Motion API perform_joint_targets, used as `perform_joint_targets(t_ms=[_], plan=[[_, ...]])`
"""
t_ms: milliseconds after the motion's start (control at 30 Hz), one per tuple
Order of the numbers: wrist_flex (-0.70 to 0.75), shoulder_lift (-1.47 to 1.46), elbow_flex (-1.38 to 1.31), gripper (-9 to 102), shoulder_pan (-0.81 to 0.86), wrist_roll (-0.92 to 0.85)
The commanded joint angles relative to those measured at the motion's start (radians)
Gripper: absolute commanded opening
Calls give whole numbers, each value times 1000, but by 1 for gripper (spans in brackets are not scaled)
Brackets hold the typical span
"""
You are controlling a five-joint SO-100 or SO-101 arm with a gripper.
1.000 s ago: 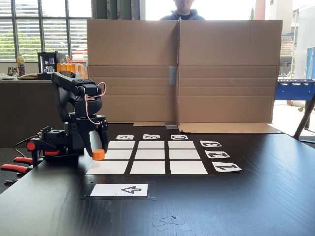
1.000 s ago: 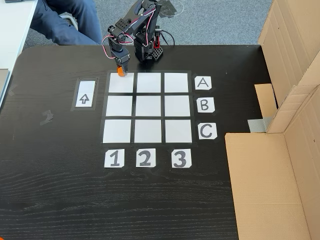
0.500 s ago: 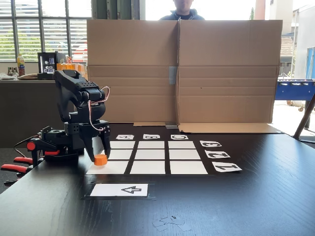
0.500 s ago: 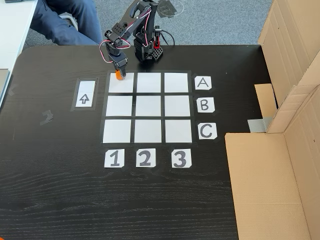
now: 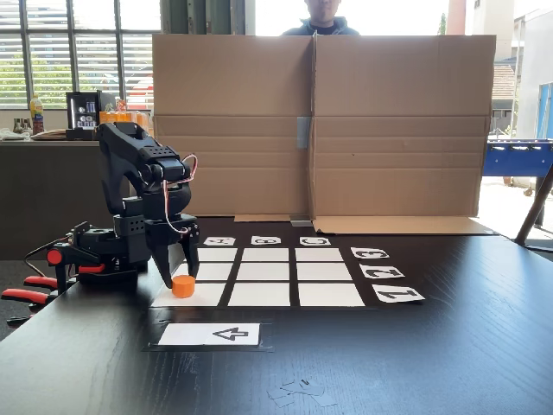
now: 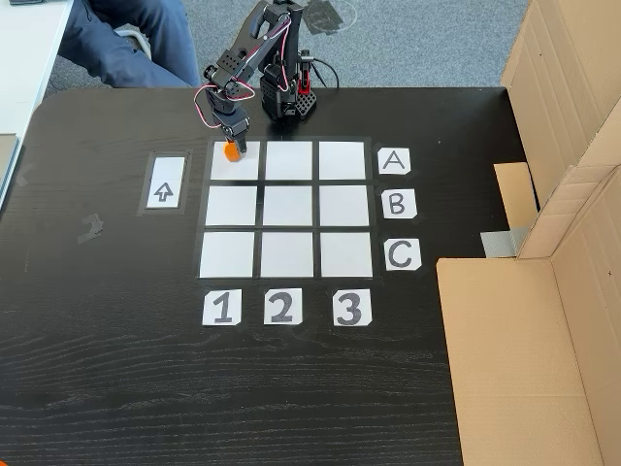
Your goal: Pick up the round, orange token and place it in the grid on square A1.
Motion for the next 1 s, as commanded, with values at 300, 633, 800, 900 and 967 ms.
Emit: perform_joint_targets(t_ms=[300, 633, 800, 900, 967], plan=[[-29, -17, -29, 0, -25, 21], [-31, -20, -25, 10, -21, 21], [-31, -20, -21, 21, -21, 21], [-31, -20, -18, 27, -21, 23], [-31, -18, -17, 31, -21, 23]])
